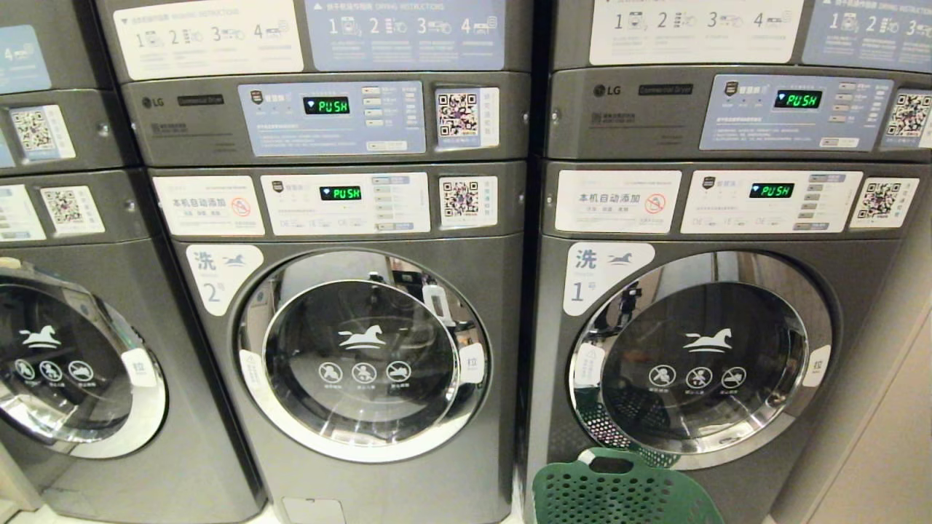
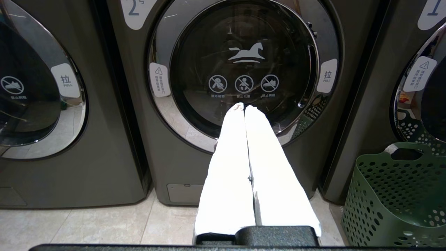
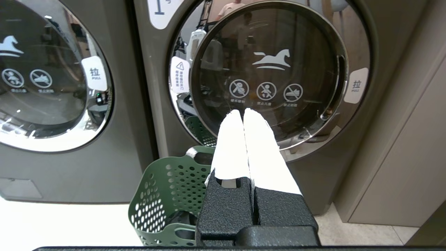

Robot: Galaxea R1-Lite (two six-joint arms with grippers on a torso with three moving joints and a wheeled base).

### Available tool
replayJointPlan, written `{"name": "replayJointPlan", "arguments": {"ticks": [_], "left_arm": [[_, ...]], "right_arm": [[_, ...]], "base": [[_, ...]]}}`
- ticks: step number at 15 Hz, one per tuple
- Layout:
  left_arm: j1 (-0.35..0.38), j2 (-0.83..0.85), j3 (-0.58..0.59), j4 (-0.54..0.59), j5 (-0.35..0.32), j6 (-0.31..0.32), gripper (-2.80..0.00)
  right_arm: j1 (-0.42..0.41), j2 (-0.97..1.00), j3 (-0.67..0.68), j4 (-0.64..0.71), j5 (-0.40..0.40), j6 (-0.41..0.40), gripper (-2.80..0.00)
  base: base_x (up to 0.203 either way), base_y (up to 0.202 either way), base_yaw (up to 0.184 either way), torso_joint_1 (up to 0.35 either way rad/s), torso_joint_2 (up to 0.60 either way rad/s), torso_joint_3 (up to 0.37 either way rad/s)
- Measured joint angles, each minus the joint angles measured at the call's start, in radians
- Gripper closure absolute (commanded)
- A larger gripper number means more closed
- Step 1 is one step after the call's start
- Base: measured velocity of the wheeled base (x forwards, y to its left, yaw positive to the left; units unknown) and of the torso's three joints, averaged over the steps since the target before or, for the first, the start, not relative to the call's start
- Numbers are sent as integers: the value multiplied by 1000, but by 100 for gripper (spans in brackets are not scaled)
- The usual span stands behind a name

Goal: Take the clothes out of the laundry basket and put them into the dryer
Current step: Take the clothes out of the basket

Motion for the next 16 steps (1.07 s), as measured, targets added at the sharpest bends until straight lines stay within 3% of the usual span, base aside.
{"name": "replayJointPlan", "arguments": {"ticks": [16], "left_arm": [[0, 0, 0, -1, 0, -4, 0]], "right_arm": [[0, 0, 0, -1, -3, 10, 0]], "base": [[0, 0, 0, 0, 0, -5]]}}
